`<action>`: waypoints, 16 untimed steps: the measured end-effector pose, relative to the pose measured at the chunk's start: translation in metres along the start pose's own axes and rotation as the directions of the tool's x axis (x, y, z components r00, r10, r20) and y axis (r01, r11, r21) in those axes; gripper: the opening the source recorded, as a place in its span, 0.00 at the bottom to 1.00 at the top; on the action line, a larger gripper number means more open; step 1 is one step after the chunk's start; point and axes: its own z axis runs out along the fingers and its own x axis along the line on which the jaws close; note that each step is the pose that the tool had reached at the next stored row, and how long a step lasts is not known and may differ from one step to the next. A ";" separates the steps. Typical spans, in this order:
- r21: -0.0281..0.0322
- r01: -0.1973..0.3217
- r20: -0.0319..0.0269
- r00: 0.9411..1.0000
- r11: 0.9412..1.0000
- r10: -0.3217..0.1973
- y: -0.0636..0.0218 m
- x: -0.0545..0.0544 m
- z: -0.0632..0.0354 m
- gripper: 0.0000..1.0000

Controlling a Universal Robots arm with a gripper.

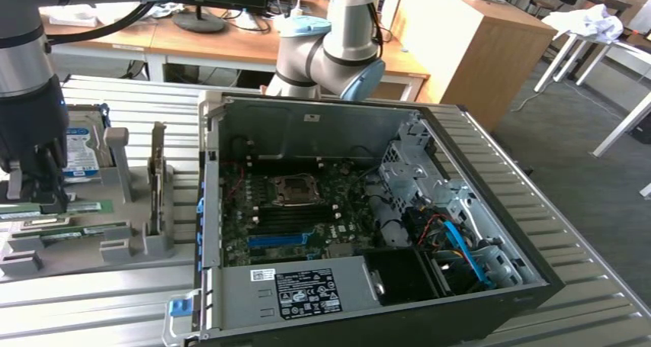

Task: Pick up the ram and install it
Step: 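Pick up the ram and move it above insertion slot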

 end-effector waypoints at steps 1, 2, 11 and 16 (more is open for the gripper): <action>0.000 0.000 0.000 1.000 1.000 0.000 0.0000 0.000 -0.0005 0.13; 0.000 0.000 0.000 1.000 1.000 0.000 0.0000 0.000 -0.0009 0.13; 0.000 0.000 0.000 1.000 1.000 0.000 0.0002 0.000 -0.0050 0.13; 0.000 0.000 0.000 1.000 1.000 0.000 0.0002 0.000 -0.0070 0.13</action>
